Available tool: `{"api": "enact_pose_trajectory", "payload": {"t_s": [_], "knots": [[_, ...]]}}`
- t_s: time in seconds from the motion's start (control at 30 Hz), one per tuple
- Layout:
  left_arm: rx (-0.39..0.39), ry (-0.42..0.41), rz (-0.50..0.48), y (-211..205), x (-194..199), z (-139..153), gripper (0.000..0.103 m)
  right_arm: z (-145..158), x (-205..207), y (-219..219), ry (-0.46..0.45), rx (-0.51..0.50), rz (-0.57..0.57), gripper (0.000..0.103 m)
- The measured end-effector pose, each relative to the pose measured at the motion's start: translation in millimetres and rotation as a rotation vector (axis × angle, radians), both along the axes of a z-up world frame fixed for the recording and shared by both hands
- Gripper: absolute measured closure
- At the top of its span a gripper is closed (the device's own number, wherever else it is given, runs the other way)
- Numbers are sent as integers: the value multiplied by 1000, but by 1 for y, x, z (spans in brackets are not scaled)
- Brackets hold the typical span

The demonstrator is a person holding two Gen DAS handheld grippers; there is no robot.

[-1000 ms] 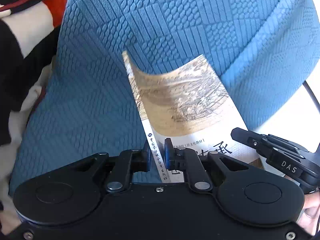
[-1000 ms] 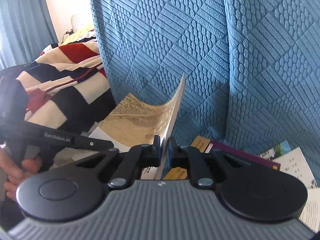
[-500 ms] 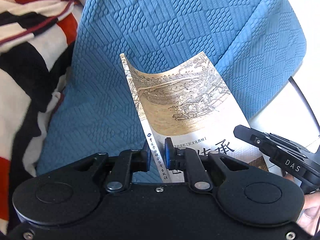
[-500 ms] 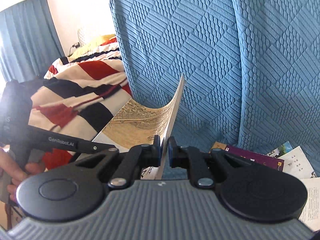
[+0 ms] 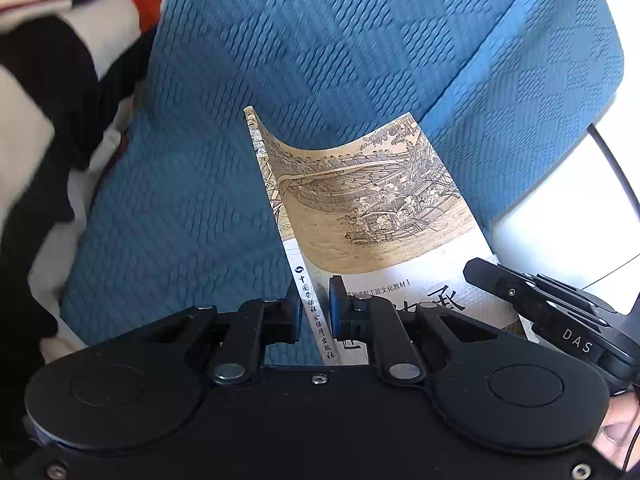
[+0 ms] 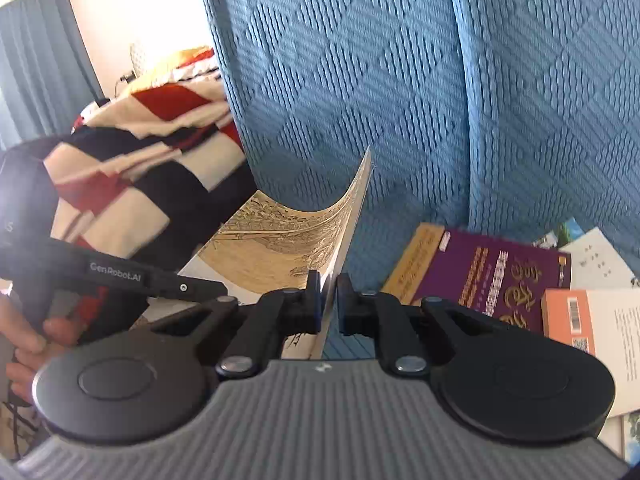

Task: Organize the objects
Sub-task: 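Tip the held tan book down flat onto the seat and open both grippers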

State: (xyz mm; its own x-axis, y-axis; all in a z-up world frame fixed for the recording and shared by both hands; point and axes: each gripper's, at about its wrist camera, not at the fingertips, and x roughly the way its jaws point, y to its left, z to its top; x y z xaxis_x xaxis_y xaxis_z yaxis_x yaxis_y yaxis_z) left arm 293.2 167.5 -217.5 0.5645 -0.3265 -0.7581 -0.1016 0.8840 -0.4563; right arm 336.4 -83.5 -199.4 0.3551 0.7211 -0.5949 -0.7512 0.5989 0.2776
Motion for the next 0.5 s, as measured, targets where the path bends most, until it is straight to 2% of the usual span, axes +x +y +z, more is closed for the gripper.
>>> {"api": "enact_pose_trajectory", "payload": {"t_s": [0.2, 0.5], "knots": [[-7, 46, -2, 4, 1, -38, 91, -27, -7, 4, 15, -43, 6, 92], [-14, 107, -9, 12, -1, -76, 91, -56, -19, 14, 33, -133, 27, 90]]}}
